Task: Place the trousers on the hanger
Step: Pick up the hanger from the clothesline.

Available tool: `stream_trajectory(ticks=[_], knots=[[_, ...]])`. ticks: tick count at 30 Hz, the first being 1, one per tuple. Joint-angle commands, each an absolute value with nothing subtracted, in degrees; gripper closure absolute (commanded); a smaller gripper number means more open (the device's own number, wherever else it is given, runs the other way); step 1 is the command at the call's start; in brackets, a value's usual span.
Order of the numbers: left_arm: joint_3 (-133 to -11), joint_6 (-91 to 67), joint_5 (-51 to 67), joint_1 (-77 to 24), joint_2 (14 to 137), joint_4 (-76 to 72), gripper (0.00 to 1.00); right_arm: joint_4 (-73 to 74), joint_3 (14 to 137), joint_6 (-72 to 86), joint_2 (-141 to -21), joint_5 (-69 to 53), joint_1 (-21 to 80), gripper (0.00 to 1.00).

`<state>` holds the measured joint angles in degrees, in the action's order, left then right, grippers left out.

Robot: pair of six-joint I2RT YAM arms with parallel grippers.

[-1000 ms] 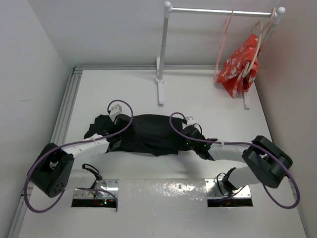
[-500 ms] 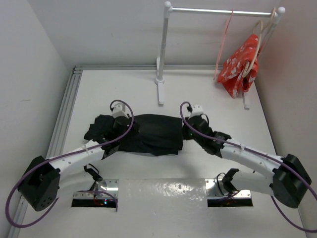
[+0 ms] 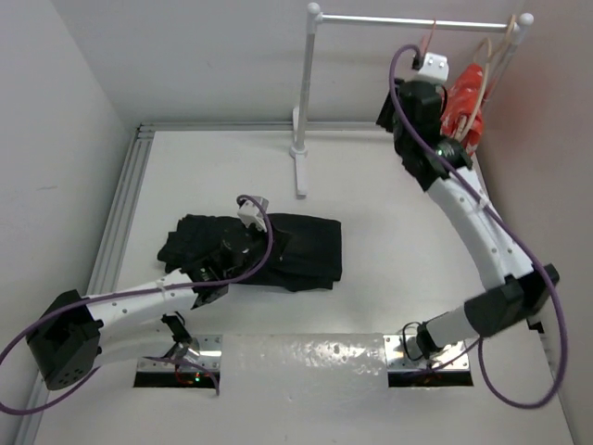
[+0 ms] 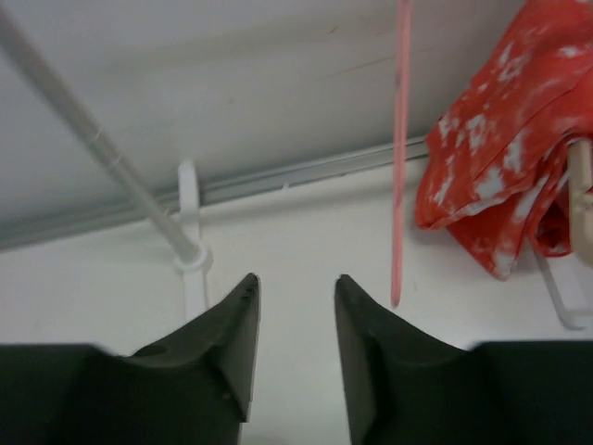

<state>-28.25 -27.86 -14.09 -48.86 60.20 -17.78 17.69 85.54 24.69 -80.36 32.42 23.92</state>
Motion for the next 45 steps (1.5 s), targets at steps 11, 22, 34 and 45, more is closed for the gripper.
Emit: stream_trajectory(ticks=[11,22,34,45], knots=[[-26.19,-23.64,-10.02,-50.80,58.62,-22.50,1.00,32.70,107.75,25.75,-101.68,24.44,8.44,0.52],[-26.72,-23.73,-9.31,-50.89,60.29,-22.33,0.99,27.53,106.44,23.56,-105.56,19.78,5.71,0.76],[-27.07,-23.91,-8.88,-50.80,61.52,-22.59,0.99,22.50,104.06,20.05,-99.85,18.89,5.63,1.00],[-27.42,-24.34,-8.53,-50.80,63.02,-22.94,0.99,16.62,92.13,14.41,-89.50,17.41,5.63,1.00]])
